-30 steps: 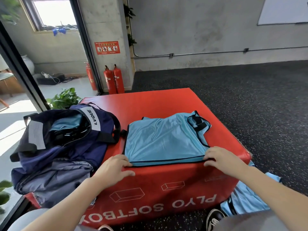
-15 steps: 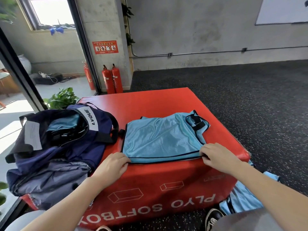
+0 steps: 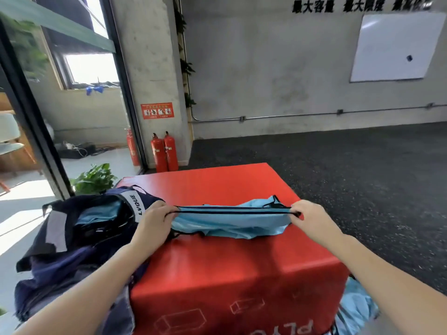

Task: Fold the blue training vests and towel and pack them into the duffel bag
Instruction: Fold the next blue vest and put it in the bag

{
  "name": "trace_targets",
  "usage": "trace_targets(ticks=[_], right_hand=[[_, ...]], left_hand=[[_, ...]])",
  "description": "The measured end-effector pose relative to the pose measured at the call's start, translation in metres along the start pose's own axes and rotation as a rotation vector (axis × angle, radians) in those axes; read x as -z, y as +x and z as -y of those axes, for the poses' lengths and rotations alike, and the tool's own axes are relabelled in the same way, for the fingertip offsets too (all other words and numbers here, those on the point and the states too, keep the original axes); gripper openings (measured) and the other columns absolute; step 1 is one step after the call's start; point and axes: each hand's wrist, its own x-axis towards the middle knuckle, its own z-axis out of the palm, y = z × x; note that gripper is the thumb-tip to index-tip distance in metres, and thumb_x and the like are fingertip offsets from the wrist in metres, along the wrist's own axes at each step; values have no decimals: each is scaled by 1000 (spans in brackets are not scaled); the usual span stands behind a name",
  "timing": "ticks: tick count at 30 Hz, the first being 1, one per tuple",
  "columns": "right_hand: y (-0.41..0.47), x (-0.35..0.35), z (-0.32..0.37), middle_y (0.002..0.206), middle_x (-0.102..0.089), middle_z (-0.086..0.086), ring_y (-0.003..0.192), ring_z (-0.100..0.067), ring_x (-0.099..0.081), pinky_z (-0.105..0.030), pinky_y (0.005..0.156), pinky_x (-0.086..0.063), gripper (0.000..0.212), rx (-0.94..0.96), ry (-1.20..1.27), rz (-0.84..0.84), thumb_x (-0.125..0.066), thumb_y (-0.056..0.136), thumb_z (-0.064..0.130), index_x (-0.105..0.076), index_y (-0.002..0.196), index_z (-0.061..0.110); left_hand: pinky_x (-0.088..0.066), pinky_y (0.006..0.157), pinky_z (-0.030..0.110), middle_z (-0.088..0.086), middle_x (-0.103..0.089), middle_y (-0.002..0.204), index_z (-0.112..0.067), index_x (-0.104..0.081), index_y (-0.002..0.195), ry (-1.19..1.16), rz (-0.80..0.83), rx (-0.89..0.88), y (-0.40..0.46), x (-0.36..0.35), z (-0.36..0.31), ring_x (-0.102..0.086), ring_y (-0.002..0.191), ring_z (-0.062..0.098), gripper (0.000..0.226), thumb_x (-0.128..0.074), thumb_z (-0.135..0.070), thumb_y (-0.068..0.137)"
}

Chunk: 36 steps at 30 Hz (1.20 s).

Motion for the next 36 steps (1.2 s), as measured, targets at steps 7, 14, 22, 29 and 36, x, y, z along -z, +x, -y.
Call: trace_targets(ticks=[7,14,22,29,36], right_hand=[[72,141,69,95,-69,2,91,-12,-62,-20,82,-39,13,-163,324,-364,-74,90,13,-77,102,10],[116,275,132,100,-72,-2,84,-9,-62,-30,86,-48,21,-133,562,-510,-69,94,17,-75,113,8],[127,354,164,113,-69,-7,105,-17,-60,-30,99,-43,27,-115,652,-440,-71,93,13,-71,119,4],[134,347,162,120,-69,-11,114,-20,-62,-43,116,-40,26,-132,696,-188,-67,94,4,-68,119,0],[153,293,141,105,-73,2,107,-13,-65,-40,112,-44,19,-149,636,-174,-71,91,5,-74,109,8]], left_hand=[[-40,77,28,5,-73,96,-13,-79,100,-52,-253,65,105,112,-91,-62,90,22,17,-64,-21,95],[-37,55,19,10,-62,66,-12,-69,69,-176,-387,38,158,245,-174,-52,65,20,30,-69,-33,91],[-43,54,28,-9,-63,56,-14,-78,80,-207,-431,-1,151,336,-218,-52,57,15,22,-78,-36,84],[-42,64,20,-1,-71,80,-15,-77,80,-140,-385,38,144,339,-199,-59,75,10,18,-79,-32,84],[-48,73,28,4,-74,86,-15,-78,79,-101,-266,101,159,293,-145,-66,88,22,20,-78,-34,85]])
